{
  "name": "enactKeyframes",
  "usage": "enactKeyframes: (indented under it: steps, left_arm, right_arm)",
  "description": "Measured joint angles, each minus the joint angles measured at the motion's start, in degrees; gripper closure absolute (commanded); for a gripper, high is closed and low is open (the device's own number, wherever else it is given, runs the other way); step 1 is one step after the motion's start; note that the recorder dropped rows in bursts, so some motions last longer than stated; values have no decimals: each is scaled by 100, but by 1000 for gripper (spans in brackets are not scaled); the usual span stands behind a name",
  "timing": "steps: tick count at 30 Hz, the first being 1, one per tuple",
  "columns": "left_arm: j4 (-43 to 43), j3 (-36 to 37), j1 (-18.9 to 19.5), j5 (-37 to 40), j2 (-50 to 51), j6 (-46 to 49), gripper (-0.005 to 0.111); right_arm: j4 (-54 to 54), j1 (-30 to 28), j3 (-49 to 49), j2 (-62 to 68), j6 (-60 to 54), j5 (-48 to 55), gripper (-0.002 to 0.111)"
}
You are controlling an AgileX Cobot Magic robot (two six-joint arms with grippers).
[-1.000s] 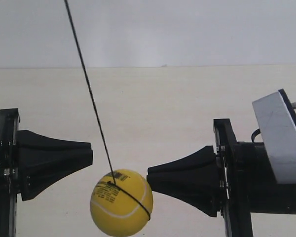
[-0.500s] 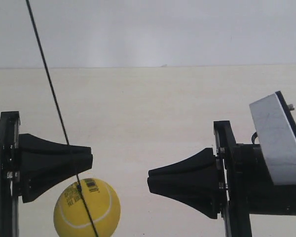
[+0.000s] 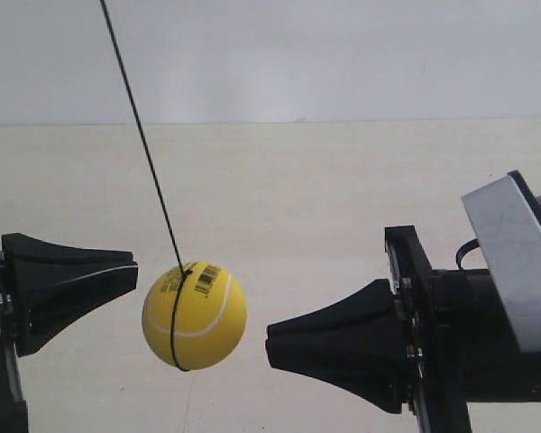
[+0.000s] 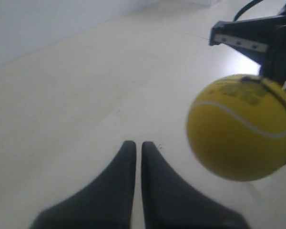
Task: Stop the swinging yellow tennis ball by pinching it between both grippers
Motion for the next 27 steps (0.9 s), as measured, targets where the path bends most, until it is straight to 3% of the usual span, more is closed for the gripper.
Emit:
enactKeyframes:
  steps: [6, 13, 27]
  left_arm:
    - [45, 0, 0, -545, -25, 81, 102]
    - [171, 4, 0, -1126, 392, 143, 102]
    - [184, 4, 0, -1161, 445, 205, 102]
  right_arm:
    - [635, 0, 0, 0, -149, 364, 108]
    - [514, 0, 0, 0, 66, 134, 108]
    - [67, 199, -13, 0, 445, -215, 108]
